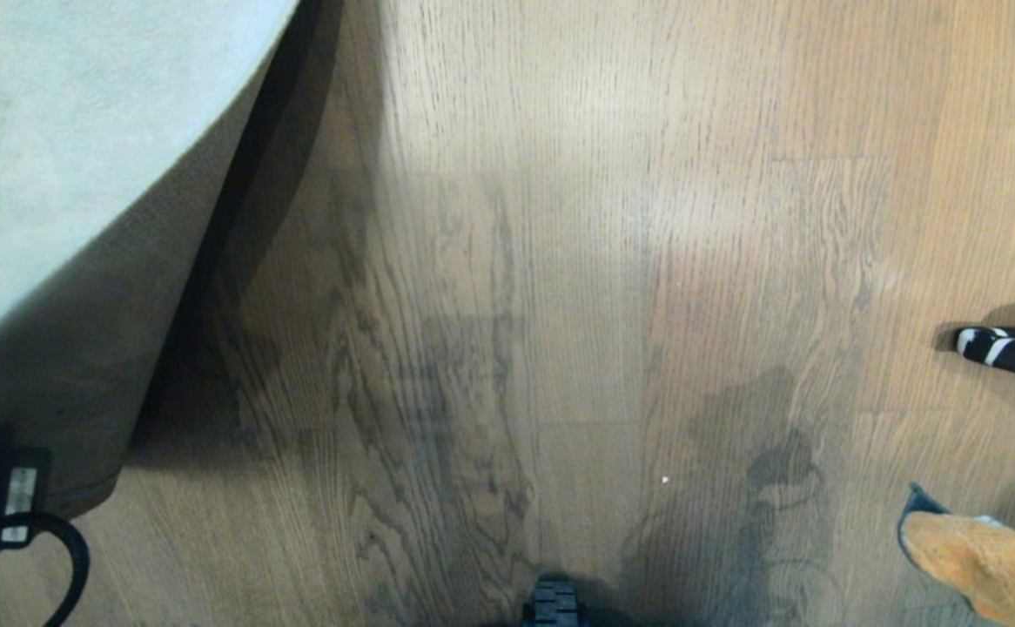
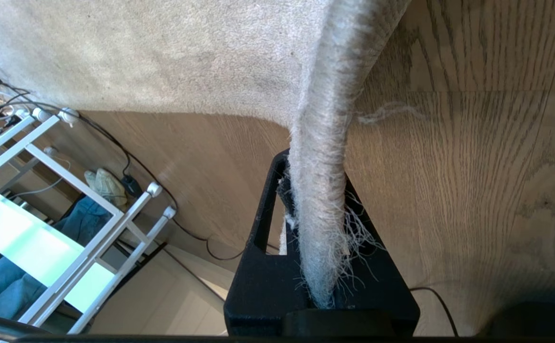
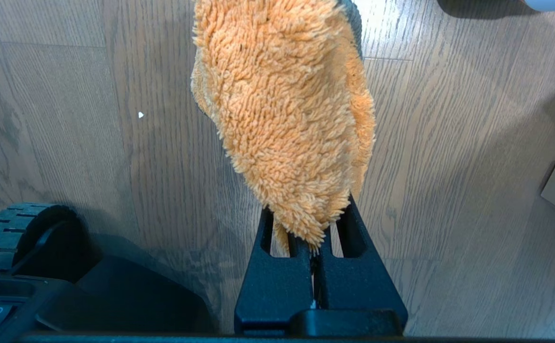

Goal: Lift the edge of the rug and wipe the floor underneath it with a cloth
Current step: Lift up the carpet

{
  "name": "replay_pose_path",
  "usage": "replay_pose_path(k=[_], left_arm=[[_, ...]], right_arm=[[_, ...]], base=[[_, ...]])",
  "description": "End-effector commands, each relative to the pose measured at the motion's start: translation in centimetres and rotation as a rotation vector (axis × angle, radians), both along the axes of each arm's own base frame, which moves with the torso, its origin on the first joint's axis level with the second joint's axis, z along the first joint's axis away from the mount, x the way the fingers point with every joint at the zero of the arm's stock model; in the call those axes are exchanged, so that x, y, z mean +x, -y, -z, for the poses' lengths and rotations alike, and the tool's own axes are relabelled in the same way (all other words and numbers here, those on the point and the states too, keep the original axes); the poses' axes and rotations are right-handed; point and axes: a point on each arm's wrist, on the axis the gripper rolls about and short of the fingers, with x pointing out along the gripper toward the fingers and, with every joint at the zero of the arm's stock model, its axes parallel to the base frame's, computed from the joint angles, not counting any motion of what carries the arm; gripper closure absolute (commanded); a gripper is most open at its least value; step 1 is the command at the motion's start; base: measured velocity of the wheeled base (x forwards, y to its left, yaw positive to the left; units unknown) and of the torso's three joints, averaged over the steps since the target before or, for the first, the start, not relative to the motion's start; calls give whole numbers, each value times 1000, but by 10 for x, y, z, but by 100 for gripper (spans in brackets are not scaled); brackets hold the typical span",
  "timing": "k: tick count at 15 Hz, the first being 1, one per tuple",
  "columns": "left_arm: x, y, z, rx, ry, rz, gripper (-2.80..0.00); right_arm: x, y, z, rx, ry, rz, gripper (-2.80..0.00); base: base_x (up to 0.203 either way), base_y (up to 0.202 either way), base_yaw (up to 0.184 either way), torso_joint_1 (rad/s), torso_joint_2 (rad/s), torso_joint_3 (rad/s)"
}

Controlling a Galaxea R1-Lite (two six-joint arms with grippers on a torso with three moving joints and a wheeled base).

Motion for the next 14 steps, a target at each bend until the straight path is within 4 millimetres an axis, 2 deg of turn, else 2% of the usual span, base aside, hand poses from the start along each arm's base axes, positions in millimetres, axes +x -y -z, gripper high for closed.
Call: replay_pose_path(k=[1,11,14], left_arm=[[0,0,0,4,0,-6,0],[-1,-1,2,7,-4,-6,0],[-1,-1,2,6,-3,-6,0]], right_arm=[[0,0,0,-1,-1,0,0],[0,0,0,-1,-1,0,0],[0,0,0,-1,-1,0,0]], base=[[0,0,0,0,0,0],[0,0,0,0,0,0],[4,131,-1,2,6,0]])
